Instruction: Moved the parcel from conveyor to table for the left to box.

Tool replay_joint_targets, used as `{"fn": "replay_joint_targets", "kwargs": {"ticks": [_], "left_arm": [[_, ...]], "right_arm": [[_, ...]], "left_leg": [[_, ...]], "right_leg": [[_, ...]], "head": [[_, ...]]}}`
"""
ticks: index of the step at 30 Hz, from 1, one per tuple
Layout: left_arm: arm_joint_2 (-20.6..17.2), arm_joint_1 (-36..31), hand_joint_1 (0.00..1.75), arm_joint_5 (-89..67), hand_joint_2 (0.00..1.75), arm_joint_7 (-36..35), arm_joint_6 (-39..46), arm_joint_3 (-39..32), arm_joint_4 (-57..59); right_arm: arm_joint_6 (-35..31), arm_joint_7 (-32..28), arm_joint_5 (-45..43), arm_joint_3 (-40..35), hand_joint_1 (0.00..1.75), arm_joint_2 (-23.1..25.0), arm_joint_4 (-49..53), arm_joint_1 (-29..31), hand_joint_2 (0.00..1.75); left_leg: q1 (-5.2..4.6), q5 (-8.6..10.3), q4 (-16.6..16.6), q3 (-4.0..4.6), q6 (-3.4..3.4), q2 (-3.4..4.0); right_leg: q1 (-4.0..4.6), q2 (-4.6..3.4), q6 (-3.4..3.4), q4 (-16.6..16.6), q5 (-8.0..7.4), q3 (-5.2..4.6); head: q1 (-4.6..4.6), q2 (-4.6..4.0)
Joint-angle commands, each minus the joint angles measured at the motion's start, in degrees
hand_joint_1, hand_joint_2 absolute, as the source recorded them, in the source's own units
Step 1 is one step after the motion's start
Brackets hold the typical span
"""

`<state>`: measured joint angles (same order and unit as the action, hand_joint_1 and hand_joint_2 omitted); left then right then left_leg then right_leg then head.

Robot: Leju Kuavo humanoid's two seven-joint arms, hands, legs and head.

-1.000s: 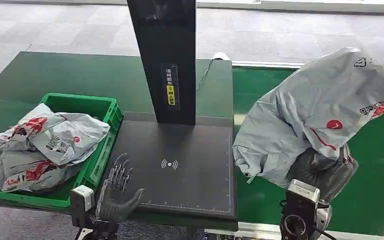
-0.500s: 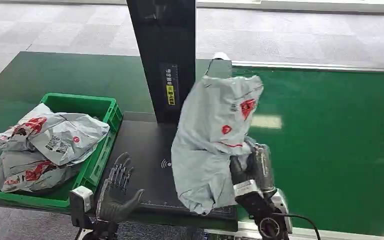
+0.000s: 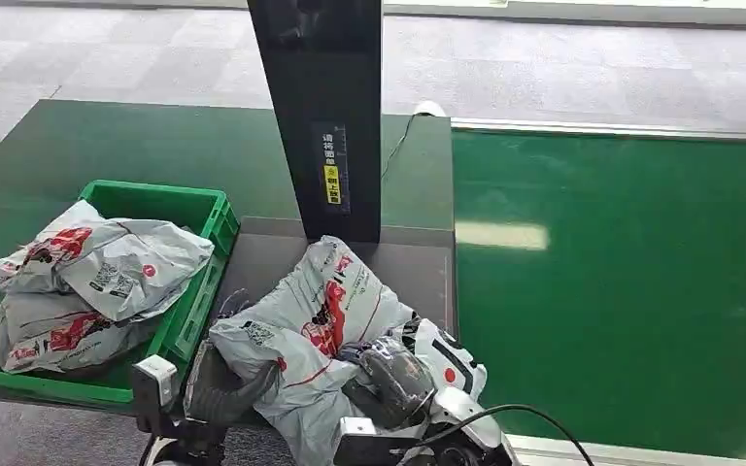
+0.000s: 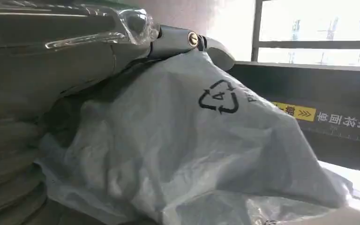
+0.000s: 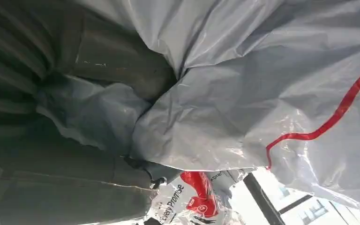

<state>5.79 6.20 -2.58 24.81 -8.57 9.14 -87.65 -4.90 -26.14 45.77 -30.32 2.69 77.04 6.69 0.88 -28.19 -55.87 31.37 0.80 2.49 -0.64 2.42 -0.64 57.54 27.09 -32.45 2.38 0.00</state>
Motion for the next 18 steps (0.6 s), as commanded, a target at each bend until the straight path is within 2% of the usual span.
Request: {"fn": "replay_joint_targets", "kwargs": {"ticks": [1, 2, 3, 4, 5, 8, 12, 15, 18], "left_arm": [[-1.2, -0.4, 0.0, -0.8, 1.75, 2.0, 3.9, -0.1, 3.1], [-0.9, -0.3, 0.0, -0.6, 1.75, 2.3, 4.7, -0.6, 2.5], [-0.5, 0.0, 0.0, -4.0, 1.75, 4.1, 9.7, -1.1, 0.9], [0.3, 0.4, 0.0, -4.1, 1.75, 5.4, 12.4, -1.7, -1.2], [0.6, 0.9, 0.0, -5.3, 1.75, 6.5, 15.4, -1.7, -3.0], [1.2, 3.0, 0.0, -8.8, 1.75, 10.2, 25.9, -1.7, -9.6], [-1.3, 4.6, 0.0, -8.9, 1.75, 10.8, 27.7, 1.5, -12.9], [-2.8, 4.3, 0.0, -13.3, 1.75, 11.8, 29.9, 4.4, -12.1], [-3.2, 3.4, 0.0, -13.8, 1.75, 12.4, 31.2, 6.2, -12.2]], "right_arm": [[-4.9, 1.2, 3.1, -3.4, 1.75, -1.7, -6.9, 2.5, 1.75], [-6.1, 1.4, 3.8, -3.3, 1.54, -1.8, -6.7, 2.4, 1.75], [-8.4, 1.6, 4.9, -2.9, 1.26, -1.7, -6.3, 2.2, 1.75], [-10.5, 1.7, 5.5, -2.5, 0.33, -1.7, -5.5, 1.8, 1.75], [-11.3, 1.6, 5.5, -2.2, 0.0, -1.6, -4.8, 1.7, 1.75], [-17.1, 1.4, 6.3, -1.1, 0.0, -0.8, -3.2, 1.6, 1.75], [-22.3, -1.3, 3.3, -0.1, 0.0, -0.5, -2.3, 1.7, 1.75], [-23.7, -6.5, -4.5, 0.6, 0.0, -0.6, 1.5, 0.8, 1.75], [-23.8, -9.0, -10.4, 1.5, 0.0, -0.9, 6.2, -0.6, 1.75]], "left_leg": [[0.0, 0.04, 0.1, -0.11, -0.04, -0.09], [0.0, 0.03, 0.1, -0.09, -0.04, -0.08], [0.01, 0.05, 0.1, -0.11, -0.06, -0.12], [0.02, 0.03, 0.1, -0.08, -0.05, -0.12], [0.02, 0.01, 0.0, -0.05, -0.04, -0.1], [0.02, -0.02, 0.0, 0.03, -0.05, -0.07], [0.0, -0.02, 0.0, 0.01, -0.06, -0.1], [0.0, 0.0, 0.0, 0.01, -0.05, -0.15], [0.0, 0.02, 0.0, 0.06, -0.06, -0.23]], "right_leg": [[-0.01, -0.17, 0.03, -0.1, -0.05, 0.1], [-0.01, -0.13, 0.02, -0.1, -0.03, 0.08], [0.0, -0.21, 0.04, -0.1, -0.07, 0.1], [0.01, -0.16, 0.03, -0.1, -0.05, 0.08], [0.01, -0.09, 0.02, 0.0, -0.02, 0.05], [0.02, -0.17, 0.02, 0.0, -0.02, -0.02], [-0.01, -0.24, 0.03, 0.0, -0.01, -0.02], [-0.01, -0.17, 0.04, 0.0, -0.01, -0.02], [-0.01, -0.11, 0.04, 0.0, -0.01, -0.05]], "head": [[0.0, 0.0], [0.02, 0.0], [0.0, 0.0], [0.02, 0.0], [0.0, 0.0], [0.02, 0.0], [0.0, 0.0], [0.0, 0.0], [0.02, 0.0]]}}
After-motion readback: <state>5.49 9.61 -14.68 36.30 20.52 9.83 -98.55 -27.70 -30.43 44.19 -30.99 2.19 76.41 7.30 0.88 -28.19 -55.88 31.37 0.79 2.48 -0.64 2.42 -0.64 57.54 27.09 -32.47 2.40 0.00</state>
